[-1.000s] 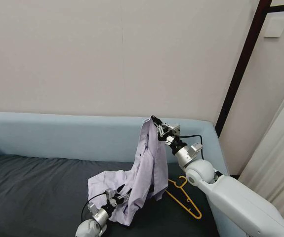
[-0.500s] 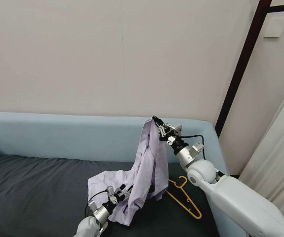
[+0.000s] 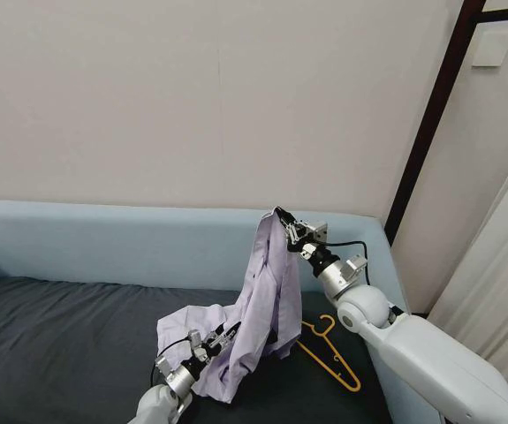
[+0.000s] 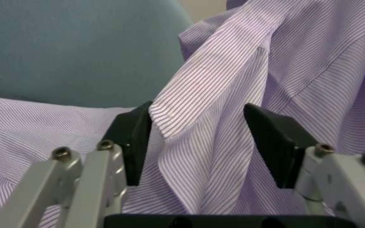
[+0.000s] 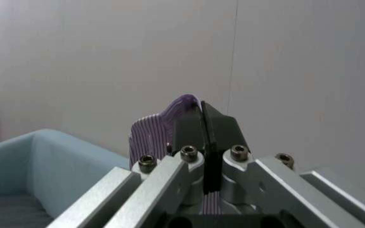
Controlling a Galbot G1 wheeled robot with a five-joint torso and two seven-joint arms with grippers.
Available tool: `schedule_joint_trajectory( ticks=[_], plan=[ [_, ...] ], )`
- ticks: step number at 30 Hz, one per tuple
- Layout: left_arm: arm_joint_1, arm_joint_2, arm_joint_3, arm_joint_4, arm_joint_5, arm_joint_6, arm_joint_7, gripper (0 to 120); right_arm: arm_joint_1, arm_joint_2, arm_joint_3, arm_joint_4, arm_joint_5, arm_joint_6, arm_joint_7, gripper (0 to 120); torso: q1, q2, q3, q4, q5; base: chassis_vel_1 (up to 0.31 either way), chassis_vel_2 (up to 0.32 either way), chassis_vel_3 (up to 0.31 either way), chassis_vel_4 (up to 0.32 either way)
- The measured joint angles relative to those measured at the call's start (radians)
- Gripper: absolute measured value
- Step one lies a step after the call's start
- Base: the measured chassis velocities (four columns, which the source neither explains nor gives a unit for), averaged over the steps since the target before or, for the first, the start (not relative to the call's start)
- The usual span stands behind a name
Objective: Pick up the clothes from the sofa and hang them on the clothes hanger.
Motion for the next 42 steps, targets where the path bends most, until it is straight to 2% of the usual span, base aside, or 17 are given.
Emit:
schedule_joint_trajectory(
  ticks=[2,4,8,10,14,21,23,24,25,29,30,34,35,36,39,42],
  plan=[
    [0.003,-0.001,-0.003,-0.003,-0.002,0.0,0.0,45,0.0,-0.002,0.002,0.0,0.0,0.0,0.0,0,0.0,0.0,0.0,-0.0001,0.0,0.0,0.0,0.0,0.0],
    [0.007,0.001,-0.004,-0.009,-0.007,0.0,-0.001,41,0.0,-0.002,0.003,-0.001,0.0,0.0,0.0,0,0.0,0.0,0.0,0.0,-0.0001,0.0,0.0,0.0,0.0],
    [0.028,0.026,-0.005,-0.047,-0.029,0.001,-0.004,23,-0.003,-0.001,0.005,-0.006,0.0,0.001,-0.001,0,0.0,0.0,0.0,0.0,0.0,0.0,0.0,0.0,0.0],
    [0.033,0.033,-0.005,-0.057,-0.036,0.001,-0.005,20,-0.003,-0.001,0.006,-0.006,0.0,0.001,-0.001,0,0.0,0.0,0.0,0.0002,0.0,0.0,0.0,0.0,0.0],
    [0.059,0.059,-0.005,-0.102,-0.067,0.002,-0.007,2,-0.011,-0.001,0.008,-0.015,-0.004,0.002,0.0,0,0.0,0.0,0.0,0.0001,0.0,0.0,0.0,0.0,0.0],
    [0.094,0.083,-0.004,-0.165,-0.094,-0.002,0.006,0,-0.017,-0.01,0.022,-0.016,-0.005,0.004,0.008,0,0.0,0.0,0.0,0.0,-0.0002,0.0,0.0,0.0,0.0],
    [0.114,0.102,0.003,-0.23,-0.124,-0.012,-0.002,0,-0.017,-0.019,0.028,-0.013,-0.004,0.005,0.014,0,0.0,0.0,0.0,0.0001,-0.0003,0.0,0.0,0.0,0.0],
    [0.128,0.123,0.01,-0.293,-0.148,-0.021,-0.021,0,-0.017,-0.028,0.038,-0.01,0.0,0.007,0.017,0,0.0,0.0,0.0,0.0001,-0.0002,0.0,0.0,0.0,0.0],
    [0.128,0.123,0.01,-0.293,-0.148,-0.021,-0.021,0,-0.017,-0.028,0.038,-0.01,0.0,0.007,0.017,0,0.0,0.0,0.0,0.0001,-0.0002,0.0,0.0,0.0,0.0],
    [0.143,0.213,0.029,-0.551,-0.245,-0.076,-0.164,0,-0.023,-0.065,0.079,0.009,0.028,0.011,0.022,0,0.0,0.0,0.0,-0.0001,-0.0001,0.0,0.0,0.0,0.0],
    [0.143,0.213,0.029,-0.551,-0.245,-0.076,-0.164,0,-0.023,-0.065,0.079,0.009,0.028,0.011,0.022,0,0.0,0.0,0.0,-0.0001,-0.0001,0.0,0.0,0.0,0.0],
    [0.101,0.343,0.035,-0.835,-0.283,-0.142,-0.434,0,-0.031,-0.118,0.128,0.027,0.053,0.022,0.02,0,0.0,0.0,0.0,-0.0001,0.0005,0.0,0.0,0.0,0.0],
    [0.089,0.365,0.037,-0.876,-0.281,-0.146,-0.474,0,-0.032,-0.128,0.137,0.034,0.059,0.022,0.02,0,0.0,0.0,0.0,-0.0002,0.0002,0.0,0.0,0.0,0.0],
    [0.089,0.365,0.037,-0.876,-0.281,-0.146,-0.474,0,-0.032,-0.128,0.137,0.034,0.059,0.022,0.02,0,0.0,0.0,0.0,-0.0002,0.0002,0.0,0.0,0.0,0.0],
    [0.024,0.451,0.046,-1.005,-0.261,-0.149,-0.612,0,-0.03,-0.158,0.175,0.074,0.099,0.02,0.021,0,0.0,0.0,0.0,-0.0002,0.0004,0.0,0.0,0.0,0.0],
    [-0.003,0.478,0.051,-1.04,-0.254,-0.141,-0.651,0,-0.024,-0.167,0.189,0.091,0.117,0.015,0.023,0,0.0,0.0,0.0,0.0001,0.0003,0.0,0.0,0.0,0.0]
  ],
)
